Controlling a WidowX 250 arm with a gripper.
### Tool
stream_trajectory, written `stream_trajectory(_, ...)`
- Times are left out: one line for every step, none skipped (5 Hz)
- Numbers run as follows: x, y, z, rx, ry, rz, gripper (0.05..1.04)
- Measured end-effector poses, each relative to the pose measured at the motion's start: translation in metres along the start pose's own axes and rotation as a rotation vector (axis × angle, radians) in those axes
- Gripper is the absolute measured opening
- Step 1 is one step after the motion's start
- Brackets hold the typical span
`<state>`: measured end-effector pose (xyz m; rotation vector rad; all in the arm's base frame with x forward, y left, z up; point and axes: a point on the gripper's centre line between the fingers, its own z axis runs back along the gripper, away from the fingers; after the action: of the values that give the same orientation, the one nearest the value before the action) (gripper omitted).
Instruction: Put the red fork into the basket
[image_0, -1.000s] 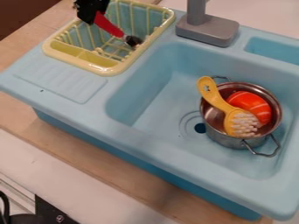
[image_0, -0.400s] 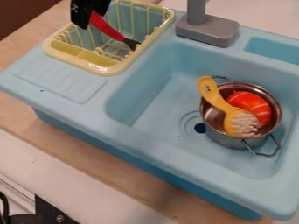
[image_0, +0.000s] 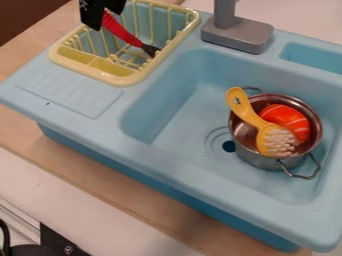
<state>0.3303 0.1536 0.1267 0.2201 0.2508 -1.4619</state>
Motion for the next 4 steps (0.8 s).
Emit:
stream_trajectory(0.017,0.000,0.014,0.106,-0.104,-0.070,0.982)
stream_trajectory(0.032,-0.011,0.021,0.208,-0.212,-0.161,0.982)
stream_trajectory(0.040,-0.027,0.036,0.278,-0.239,-0.242,0.982)
stream_trajectory(0.059,-0.037,0.049,0.320,-0.266,-0.455,0.982)
